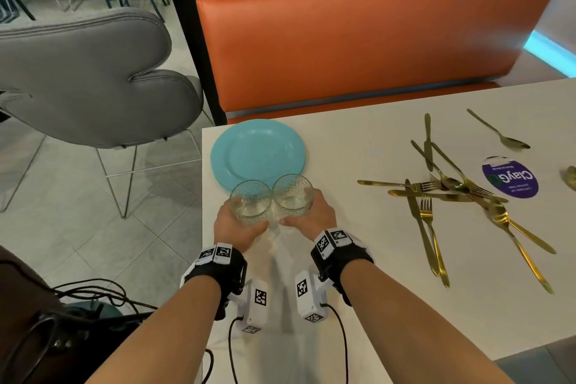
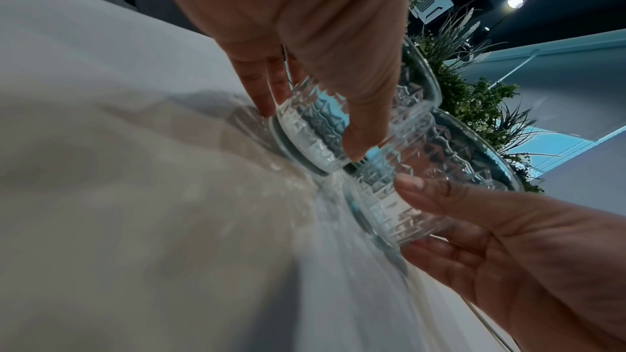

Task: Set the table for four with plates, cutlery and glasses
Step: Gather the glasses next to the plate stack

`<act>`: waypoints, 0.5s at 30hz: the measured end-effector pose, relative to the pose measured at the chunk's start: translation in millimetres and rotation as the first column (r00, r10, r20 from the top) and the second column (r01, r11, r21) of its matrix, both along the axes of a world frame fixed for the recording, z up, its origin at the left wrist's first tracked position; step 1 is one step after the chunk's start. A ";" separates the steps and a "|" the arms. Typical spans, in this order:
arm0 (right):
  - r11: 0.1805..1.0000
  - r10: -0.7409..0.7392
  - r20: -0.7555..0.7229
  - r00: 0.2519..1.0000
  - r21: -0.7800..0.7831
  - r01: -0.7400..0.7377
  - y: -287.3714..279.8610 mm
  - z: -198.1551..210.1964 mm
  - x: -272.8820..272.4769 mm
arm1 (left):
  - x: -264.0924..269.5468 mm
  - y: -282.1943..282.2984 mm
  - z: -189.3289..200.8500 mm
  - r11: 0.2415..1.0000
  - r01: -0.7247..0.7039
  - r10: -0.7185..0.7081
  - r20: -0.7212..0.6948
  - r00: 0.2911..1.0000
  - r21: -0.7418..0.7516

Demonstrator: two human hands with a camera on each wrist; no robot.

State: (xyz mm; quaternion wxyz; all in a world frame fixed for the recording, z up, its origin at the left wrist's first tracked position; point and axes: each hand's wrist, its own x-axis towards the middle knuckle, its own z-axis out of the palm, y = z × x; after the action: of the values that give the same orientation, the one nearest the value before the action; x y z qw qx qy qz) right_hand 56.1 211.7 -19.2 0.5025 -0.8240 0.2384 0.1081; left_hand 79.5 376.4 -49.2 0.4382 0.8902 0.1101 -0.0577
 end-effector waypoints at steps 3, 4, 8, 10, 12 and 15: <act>1.000 0.003 -0.012 1.000 0.003 -0.002 -0.6 -1.1 1.2 | 0.6 0.8 -1.2 1.000 0.005 -0.005 0.001 1.000 0.011; 1.000 0.006 -0.014 1.000 0.003 -0.006 -1.1 -1.4 1.2 | 0.4 0.6 -1.1 1.000 0.005 -0.005 0.004 1.000 0.013; 1.000 0.015 -0.021 1.000 0.028 -0.015 -4.4 -3.3 1.0 | 0.2 0.6 -0.5 1.000 -0.013 0.012 -0.009 1.000 -0.017; 0.999 0.023 -0.027 0.999 0.042 -0.022 -6.4 -4.8 1.5 | -0.3 0.3 2.2 0.999 -0.006 0.006 -0.019 1.000 -0.044; 0.998 0.033 -0.048 0.998 0.056 -0.030 -8.4 -6.1 1.5 | -1.6 0.7 4.8 0.998 -0.016 0.016 -0.011 1.000 -0.057; 0.996 0.043 -0.071 0.997 0.075 -0.037 -14.1 -6.2 -2.0 | -11.1 0.1 10.7 0.996 -0.093 0.094 0.011 0.996 -0.011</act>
State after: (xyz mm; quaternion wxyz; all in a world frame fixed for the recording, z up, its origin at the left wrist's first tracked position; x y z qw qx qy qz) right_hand 54.1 197.6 -25.4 0.5214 -0.8050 0.2359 0.1567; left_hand 68.4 376.5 -38.5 0.4458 0.8821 0.1489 -0.0327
